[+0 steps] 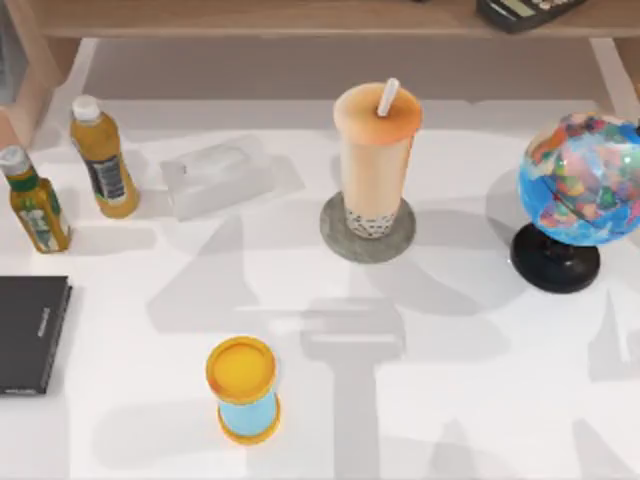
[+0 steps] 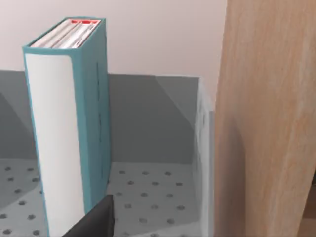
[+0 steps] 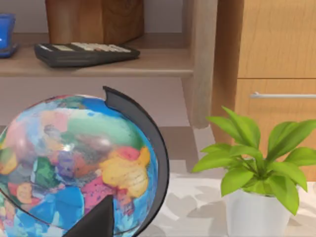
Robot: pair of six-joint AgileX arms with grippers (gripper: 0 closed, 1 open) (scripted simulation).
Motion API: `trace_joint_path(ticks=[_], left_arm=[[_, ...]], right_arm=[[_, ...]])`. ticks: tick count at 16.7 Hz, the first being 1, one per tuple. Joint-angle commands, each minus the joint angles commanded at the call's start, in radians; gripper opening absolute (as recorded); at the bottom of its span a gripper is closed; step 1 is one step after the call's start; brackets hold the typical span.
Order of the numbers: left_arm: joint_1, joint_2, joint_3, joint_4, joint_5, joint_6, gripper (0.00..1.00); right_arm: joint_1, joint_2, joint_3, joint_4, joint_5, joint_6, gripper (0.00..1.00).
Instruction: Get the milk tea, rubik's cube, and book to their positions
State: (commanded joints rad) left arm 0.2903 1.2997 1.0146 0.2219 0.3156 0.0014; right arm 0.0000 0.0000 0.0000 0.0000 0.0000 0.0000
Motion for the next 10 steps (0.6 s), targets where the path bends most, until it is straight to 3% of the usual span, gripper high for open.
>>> trace_joint_path(ticks=[5,10], left_arm=[[0.073,0.481,0.257,0.219,0.083,0.001,1.00],[0.112,0.708,0.402,0.352,0.127,-0.001,1.00]], right_arm=[[0.000,0.000,0.000,0.000,0.000,0.000,1.00],[0.000,0.000,0.000,0.000,0.000,0.000,1.00]])
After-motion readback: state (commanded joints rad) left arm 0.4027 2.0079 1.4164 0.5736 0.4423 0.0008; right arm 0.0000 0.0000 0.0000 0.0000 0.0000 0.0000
